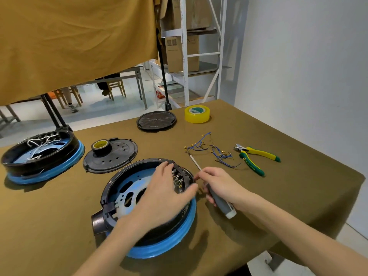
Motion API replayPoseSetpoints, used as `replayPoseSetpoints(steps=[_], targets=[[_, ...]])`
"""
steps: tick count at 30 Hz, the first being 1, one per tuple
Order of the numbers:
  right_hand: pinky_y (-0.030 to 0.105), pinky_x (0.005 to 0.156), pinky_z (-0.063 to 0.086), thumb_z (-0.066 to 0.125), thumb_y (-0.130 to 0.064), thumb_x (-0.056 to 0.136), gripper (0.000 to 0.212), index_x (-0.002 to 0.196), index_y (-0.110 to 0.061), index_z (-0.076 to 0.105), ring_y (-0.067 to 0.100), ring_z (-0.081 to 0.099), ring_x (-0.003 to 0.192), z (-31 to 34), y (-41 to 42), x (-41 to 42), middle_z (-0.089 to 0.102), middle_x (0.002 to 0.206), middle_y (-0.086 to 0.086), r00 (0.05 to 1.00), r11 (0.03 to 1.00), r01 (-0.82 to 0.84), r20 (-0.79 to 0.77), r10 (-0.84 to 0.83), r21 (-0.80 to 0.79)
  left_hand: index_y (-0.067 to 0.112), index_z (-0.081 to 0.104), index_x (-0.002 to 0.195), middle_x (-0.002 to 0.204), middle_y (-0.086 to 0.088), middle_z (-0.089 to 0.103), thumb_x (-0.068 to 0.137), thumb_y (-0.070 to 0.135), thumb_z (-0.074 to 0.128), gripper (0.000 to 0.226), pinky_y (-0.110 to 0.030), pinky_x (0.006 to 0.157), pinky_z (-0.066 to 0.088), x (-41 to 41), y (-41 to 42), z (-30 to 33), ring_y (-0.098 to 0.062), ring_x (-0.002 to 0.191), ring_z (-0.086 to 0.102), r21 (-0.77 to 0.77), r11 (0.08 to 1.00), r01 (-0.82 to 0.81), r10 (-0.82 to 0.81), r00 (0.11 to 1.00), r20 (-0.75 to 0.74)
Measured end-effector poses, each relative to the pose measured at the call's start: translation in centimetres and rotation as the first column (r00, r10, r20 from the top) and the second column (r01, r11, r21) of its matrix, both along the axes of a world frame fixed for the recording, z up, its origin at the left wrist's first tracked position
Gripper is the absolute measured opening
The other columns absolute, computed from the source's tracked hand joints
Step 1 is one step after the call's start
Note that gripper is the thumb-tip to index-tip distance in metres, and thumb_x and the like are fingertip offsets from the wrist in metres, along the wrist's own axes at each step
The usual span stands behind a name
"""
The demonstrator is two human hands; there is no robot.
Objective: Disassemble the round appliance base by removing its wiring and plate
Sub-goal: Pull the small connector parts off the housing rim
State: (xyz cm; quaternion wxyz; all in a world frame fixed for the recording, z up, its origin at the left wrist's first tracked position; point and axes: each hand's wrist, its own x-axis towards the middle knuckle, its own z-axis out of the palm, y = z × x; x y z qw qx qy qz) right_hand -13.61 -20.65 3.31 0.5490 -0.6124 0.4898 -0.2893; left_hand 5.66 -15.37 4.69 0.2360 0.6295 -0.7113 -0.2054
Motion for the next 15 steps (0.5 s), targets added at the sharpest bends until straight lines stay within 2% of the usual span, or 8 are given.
replayPoseSetpoints(steps=[1, 3, 5, 9, 10, 12, 13, 15], targets=[[0.025, 0.039, 0.042, 0.046, -0.027, 0.106, 0.024, 0.106, -0.012, 0.065, 0.017, 0.05, 0.042, 0.1, 0.1, -0.2, 0.053, 0.056, -0.004, 1.0, 1.0, 0.014, 0.011, -0.015, 0.014, 0.019, 0.012, 0.163, 0.168, 0.015, 0.007, 0.079, 0.084, 0.049, 0.113, -0.027, 0.121, 0.011, -0.3, 0.6, -0.5, -0.006, 0.155, 0.007, 0.001, 1.0, 0.013, -0.013, 1.0, 0.016], [0.026, 0.039, 0.044, 0.044, -0.027, 0.108, 0.025, 0.106, -0.014, 0.065, 0.019, 0.052, 0.042, 0.3, 0.5, -0.5, 0.053, 0.057, -0.001, 1.0, 0.999, 0.004, 0.016, -0.005, 0.032, 0.017, 0.011, 0.164, 0.171, 0.01, 0.003, 0.089, 0.067, 0.059, 0.102, -0.025, 0.121, 0.01, -0.6, 0.5, -1.4, -0.008, 0.157, 0.004, -0.029, 0.999, 0.046, -0.043, 0.997, 0.069], [0.026, 0.039, 0.045, 0.043, -0.028, 0.108, 0.023, 0.109, -0.016, 0.063, 0.021, 0.055, 0.043, 0.4, 1.1, -0.8, 0.054, 0.058, 0.002, 0.999, 0.999, -0.036, 0.024, 0.036, 0.031, 0.016, 0.018, 0.164, 0.172, 0.007, 0.009, 0.094, 0.055, 0.063, 0.092, -0.024, 0.121, 0.013, -0.1, -0.5, -1.2, -0.009, 0.157, 0.009, -0.055, 0.996, 0.075, -0.07, 0.994, 0.081], [0.027, 0.038, 0.046, 0.044, -0.026, 0.108, 0.017, 0.118, -0.025, 0.058, 0.024, 0.057, 0.044, 0.5, 2.5, -1.5, 0.058, 0.063, 0.007, 0.991, 0.99, -0.133, 0.042, 0.13, 0.055, 0.023, 0.04, 0.157, 0.166, 0.012, 0.029, 0.086, 0.053, 0.074, 0.084, -0.025, 0.119, 0.024, 1.7, -2.5, -0.2, -0.008, 0.15, 0.031, -0.097, 0.984, 0.152, -0.143, 0.986, 0.089], [0.028, 0.039, 0.047, 0.043, -0.026, 0.109, 0.019, 0.121, -0.027, 0.057, 0.024, 0.057, 0.044, 0.4, 2.8, -1.5, 0.06, 0.064, 0.008, 0.988, 0.987, -0.15, 0.049, 0.147, 0.062, 0.024, 0.044, 0.154, 0.163, 0.013, 0.035, 0.084, 0.053, 0.076, 0.082, -0.029, 0.12, 0.03, 1.9, -2.8, -0.1, -0.008, 0.145, 0.038, -0.112, 0.982, 0.154, -0.146, 0.987, 0.074], [0.028, 0.04, 0.048, 0.041, -0.025, 0.11, 0.022, 0.126, -0.029, 0.056, 0.023, 0.057, 0.044, 0.3, 3.2, -1.4, 0.062, 0.065, 0.009, 0.985, 0.985, -0.163, 0.066, 0.159, 0.061, 0.026, 0.051, 0.147, 0.148, 0.015, 0.046, 0.082, 0.052, 0.078, 0.076, -0.033, 0.11, 0.046, 2.1, -3.1, 0.0, -0.002, 0.125, 0.055, -0.132, 0.98, 0.147, -0.142, 0.989, 0.047], [0.028, 0.04, 0.049, 0.04, -0.025, 0.11, 0.023, 0.127, -0.029, 0.056, 0.022, 0.057, 0.043, 0.2, 3.4, -1.3, 0.062, 0.065, 0.009, 0.986, 0.986, -0.157, 0.069, 0.153, 0.055, 0.026, 0.054, 0.143, 0.137, 0.017, 0.049, 0.081, 0.053, 0.079, 0.072, -0.032, 0.103, 0.051, 2.1, -3.1, 0.0, 0.002, 0.113, 0.059, -0.136, 0.98, 0.144, -0.14, 0.989, 0.039], [0.028, 0.04, 0.048, 0.039, -0.025, 0.11, 0.025, 0.128, -0.03, 0.056, 0.022, 0.056, 0.041, 0.1, 3.4, -1.3, 0.062, 0.064, 0.009, 0.989, 0.99, -0.136, 0.066, 0.133, 0.045, 0.025, 0.059, 0.137, 0.125, 0.017, 0.051, 0.079, 0.052, 0.081, 0.067, -0.029, 0.096, 0.055, 2.2, -3.2, -0.1, 0.007, 0.102, 0.063, -0.144, 0.979, 0.141, -0.141, 0.99, 0.014]])
